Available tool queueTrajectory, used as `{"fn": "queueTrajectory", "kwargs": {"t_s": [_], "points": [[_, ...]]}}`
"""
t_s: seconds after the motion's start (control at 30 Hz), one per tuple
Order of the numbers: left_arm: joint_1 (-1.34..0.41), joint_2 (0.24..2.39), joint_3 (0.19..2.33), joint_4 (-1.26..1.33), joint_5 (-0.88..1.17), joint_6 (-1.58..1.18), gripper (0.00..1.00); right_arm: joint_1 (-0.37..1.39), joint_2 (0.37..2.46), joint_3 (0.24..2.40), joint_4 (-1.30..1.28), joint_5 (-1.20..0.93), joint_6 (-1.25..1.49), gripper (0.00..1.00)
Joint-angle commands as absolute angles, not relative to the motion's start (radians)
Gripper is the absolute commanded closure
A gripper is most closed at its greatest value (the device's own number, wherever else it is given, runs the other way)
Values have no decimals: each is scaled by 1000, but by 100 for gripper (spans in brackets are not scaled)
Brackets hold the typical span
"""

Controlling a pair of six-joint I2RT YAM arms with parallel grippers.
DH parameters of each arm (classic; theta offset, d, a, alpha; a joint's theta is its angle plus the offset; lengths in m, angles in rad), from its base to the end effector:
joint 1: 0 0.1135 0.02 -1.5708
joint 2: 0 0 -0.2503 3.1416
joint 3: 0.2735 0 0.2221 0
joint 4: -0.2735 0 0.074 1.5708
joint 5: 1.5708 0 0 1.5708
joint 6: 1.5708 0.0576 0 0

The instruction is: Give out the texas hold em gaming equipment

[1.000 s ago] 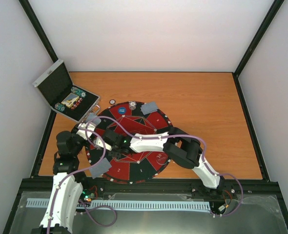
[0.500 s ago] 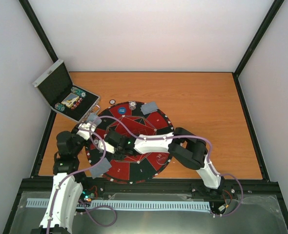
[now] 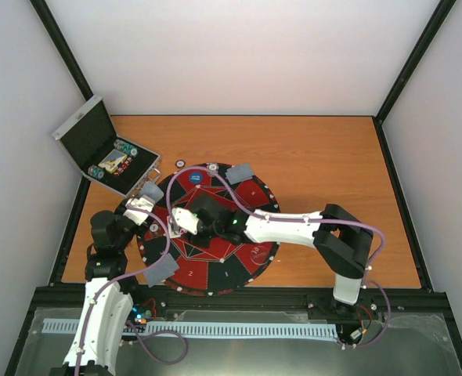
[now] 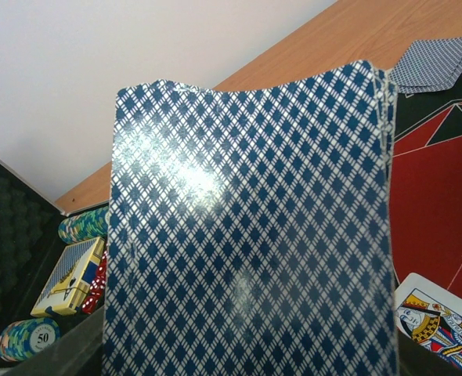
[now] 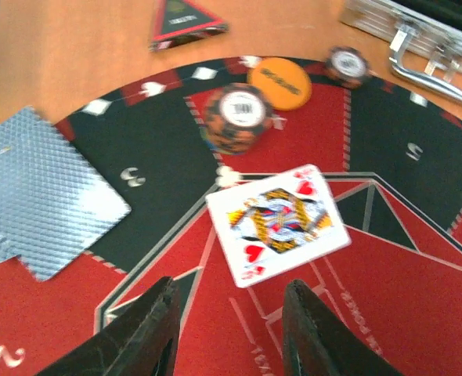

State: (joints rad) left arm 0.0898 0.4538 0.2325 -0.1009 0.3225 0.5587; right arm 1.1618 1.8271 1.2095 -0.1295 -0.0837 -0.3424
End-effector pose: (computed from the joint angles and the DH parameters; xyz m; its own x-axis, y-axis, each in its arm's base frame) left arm 0.1399 -0.0057 0.1941 -0.1538 0.4910 -0.8575 0.3489 0.8389 0.4177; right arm 0.1503 0.3588 0.1914 0.0606 -0.7014 -0.7101 -0.9749 0.1110 -0.1928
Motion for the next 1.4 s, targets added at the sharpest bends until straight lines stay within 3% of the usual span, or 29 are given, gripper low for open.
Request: {"fn": "queueTrajectory", "kwargs": {"t_s": [0.0,0.5,1.37], "points": [[94,442,238,-66,345,558,43,1056,1830,1212,-106,-135,-217,62],[93,444,235,-61,344,558,43,982,2150,1420,-170,-335,115,71],[94,444,235,-60,348,557,43,996,2242,1512,-223,-376,116,74]]}}
